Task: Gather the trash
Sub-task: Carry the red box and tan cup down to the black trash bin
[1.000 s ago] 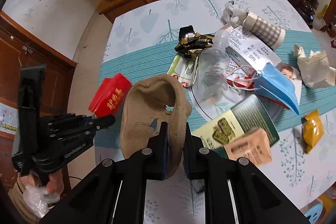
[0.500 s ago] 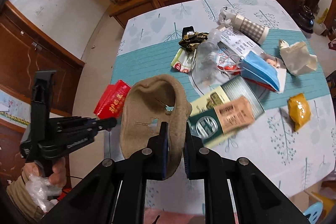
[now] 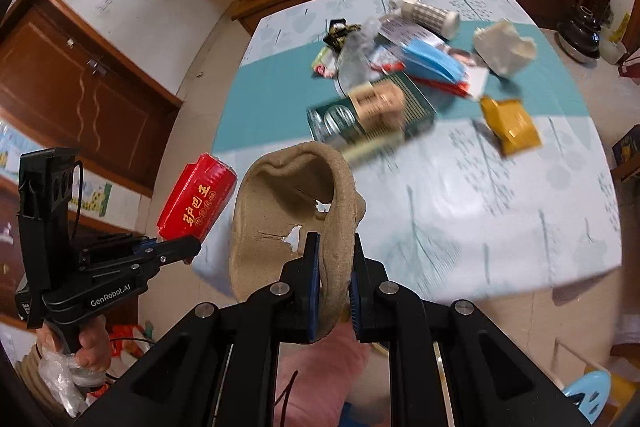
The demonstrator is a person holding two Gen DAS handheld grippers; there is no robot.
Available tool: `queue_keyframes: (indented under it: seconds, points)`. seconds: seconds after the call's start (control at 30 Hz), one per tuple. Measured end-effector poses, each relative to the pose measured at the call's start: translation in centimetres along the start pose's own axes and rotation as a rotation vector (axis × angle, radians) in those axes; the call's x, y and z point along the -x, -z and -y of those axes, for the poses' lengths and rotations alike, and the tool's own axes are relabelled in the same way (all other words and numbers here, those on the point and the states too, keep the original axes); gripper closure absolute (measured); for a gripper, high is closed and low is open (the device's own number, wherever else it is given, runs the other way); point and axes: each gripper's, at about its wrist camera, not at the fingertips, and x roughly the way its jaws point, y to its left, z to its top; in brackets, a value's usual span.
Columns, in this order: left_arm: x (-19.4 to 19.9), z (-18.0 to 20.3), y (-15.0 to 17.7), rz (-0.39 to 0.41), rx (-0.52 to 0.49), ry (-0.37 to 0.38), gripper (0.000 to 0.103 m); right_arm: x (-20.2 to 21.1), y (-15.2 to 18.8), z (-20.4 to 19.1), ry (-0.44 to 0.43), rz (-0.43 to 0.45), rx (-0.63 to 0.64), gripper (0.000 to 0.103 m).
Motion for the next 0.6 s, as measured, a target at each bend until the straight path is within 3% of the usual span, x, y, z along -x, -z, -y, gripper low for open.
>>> queue_keyframes:
  seconds: [0.3,0.6]
  points:
    - [-2.0,8.9,11.4,0.028,0.043,-0.05,0.099,3.9,10.5,6.3,-0.008,-0.061,0.047,0.091]
    - [-8.4,12.1,18.3,-0.046,0.063,-0.073,0.099,0.7,19.5,10.9,0.041,-0.175,-0.013,0.091]
